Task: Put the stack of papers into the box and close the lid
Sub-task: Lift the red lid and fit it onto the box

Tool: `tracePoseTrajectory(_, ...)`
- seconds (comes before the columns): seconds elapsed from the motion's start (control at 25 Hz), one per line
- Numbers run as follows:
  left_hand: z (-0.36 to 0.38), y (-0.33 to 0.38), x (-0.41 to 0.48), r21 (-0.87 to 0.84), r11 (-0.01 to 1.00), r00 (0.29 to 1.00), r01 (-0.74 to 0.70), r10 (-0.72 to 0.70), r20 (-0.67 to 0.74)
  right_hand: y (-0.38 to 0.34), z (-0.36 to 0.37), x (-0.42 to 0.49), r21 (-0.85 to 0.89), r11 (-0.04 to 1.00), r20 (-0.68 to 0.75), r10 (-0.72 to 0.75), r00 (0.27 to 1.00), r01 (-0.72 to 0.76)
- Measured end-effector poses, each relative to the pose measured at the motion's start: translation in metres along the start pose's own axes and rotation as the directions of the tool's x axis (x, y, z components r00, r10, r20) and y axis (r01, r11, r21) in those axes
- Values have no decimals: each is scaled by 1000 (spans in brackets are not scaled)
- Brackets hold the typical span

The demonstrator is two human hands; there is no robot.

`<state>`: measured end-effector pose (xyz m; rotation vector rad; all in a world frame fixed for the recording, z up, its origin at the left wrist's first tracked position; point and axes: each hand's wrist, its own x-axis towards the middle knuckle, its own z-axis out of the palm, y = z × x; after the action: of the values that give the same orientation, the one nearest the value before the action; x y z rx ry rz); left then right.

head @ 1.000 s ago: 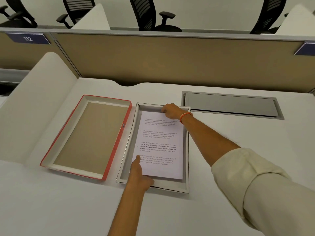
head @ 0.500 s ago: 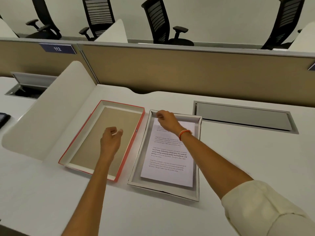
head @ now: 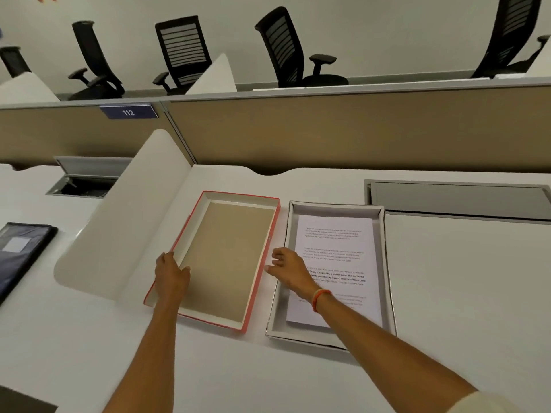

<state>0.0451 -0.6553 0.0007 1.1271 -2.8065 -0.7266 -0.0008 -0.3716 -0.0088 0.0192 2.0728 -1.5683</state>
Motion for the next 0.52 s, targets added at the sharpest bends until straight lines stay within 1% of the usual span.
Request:
tracePoseTrajectory(0.12,-3,-21,18,67,998,1000,6,-7,8,2,23,-2,19,999,-56,46,997,-45)
tracePoseTrajectory(0.24,-5,-35,36,112,993,999,36,-39,29,8,43,-2,-10,996,-97,89,991,-90)
tracePoseTrajectory(0.36,-3,-42,44,91,994,996,64,-69,54,14,58,-2,-43,992,-122,111,986,-117)
tracePoseTrajectory(0.44,-1,-43,45,68,996,996,49,-53,70,16,65,0,-72,992,-121,97,988,-107)
tracePoseTrajectory(0.52,1,-45,45,80,997,996,23,-30,86,19,69,0,-79,993,-106,84,991,-93)
